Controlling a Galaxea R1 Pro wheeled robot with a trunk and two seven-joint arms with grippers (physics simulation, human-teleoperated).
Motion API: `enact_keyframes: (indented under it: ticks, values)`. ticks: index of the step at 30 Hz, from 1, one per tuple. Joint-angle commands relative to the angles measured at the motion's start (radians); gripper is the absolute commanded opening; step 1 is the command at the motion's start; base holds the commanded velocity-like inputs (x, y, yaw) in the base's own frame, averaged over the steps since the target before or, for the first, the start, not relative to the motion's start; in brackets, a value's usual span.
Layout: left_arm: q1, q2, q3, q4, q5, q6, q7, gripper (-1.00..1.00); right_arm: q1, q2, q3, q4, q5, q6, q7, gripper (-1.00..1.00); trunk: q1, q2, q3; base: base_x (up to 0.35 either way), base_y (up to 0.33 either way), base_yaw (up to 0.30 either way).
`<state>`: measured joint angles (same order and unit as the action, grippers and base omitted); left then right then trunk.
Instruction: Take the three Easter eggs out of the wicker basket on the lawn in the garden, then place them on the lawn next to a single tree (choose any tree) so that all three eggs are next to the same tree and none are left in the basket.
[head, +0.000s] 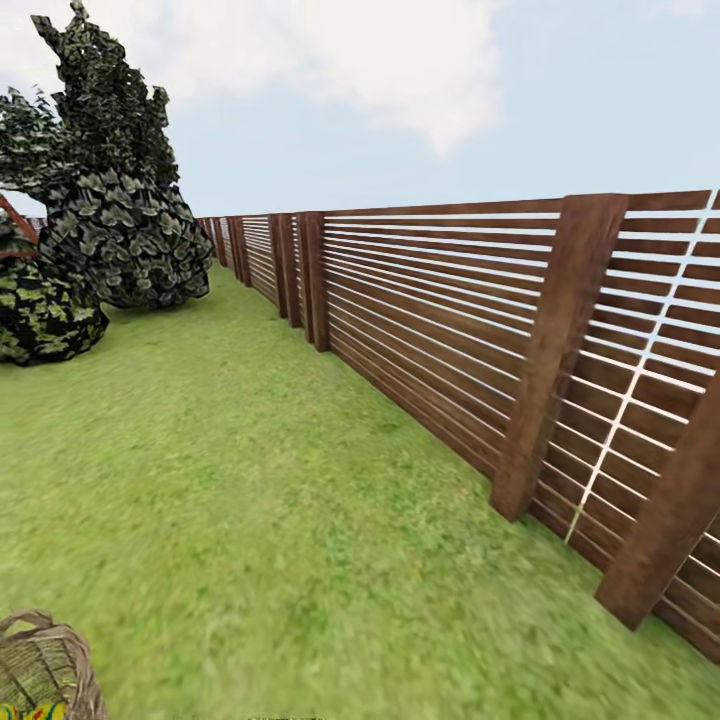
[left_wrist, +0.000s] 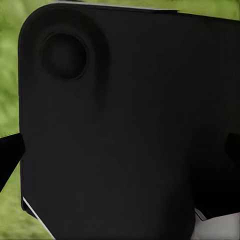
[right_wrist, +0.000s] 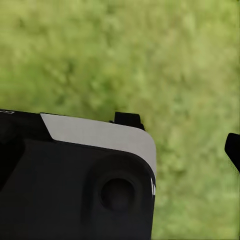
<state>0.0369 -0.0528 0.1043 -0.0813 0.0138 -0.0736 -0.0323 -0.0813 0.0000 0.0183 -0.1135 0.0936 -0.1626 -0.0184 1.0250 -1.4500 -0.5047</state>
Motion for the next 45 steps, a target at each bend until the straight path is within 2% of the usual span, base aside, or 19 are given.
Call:
enact_keyframes:
  ticks: [1, 13, 23, 32, 45]
  values:
    - [0.0, 0.0, 0.0, 0.0, 0.0, 0.0, 0.0, 1.0, 0.0, -0.001, 0.0, 0.0, 0.0, 0.0, 0.0, 1.0, 0.0, 0.0, 0.0, 0.0, 0.0, 0.295]
    - [0.0, 0.0, 0.0, 0.002, 0.0, 0.0, 0.001, 1.0, 0.0, -0.002, 0.0, 0.0, 0.0, -0.001, 0.0, 1.0, 0.0, 0.0, 0.0, 0.0, 0.0, 0.295]
    - [0.0, -0.001, -0.001, 0.002, -0.002, 0.0, 0.002, 1.0, 0.0, -0.004, 0.0, 0.0, 0.001, -0.003, 0.002, 1.0, 0.0, 0.0, 0.0, 0.126, -0.149, 0.295]
    - [0.0, -0.001, -0.001, 0.002, -0.002, 0.0, 0.001, 1.0, 0.0, -0.006, 0.002, 0.0, 0.002, -0.001, 0.005, 1.0, 0.0, 0.0, 0.0, 0.009, -0.015, 0.133]
    - [0.0, -0.001, 0.0, 0.002, 0.0, 0.0, 0.002, 1.0, 0.0, -0.002, 0.0, 0.0, 0.002, -0.005, 0.002, 1.0, 0.0, 0.0, 0.0, 0.0, 0.0, 0.284]
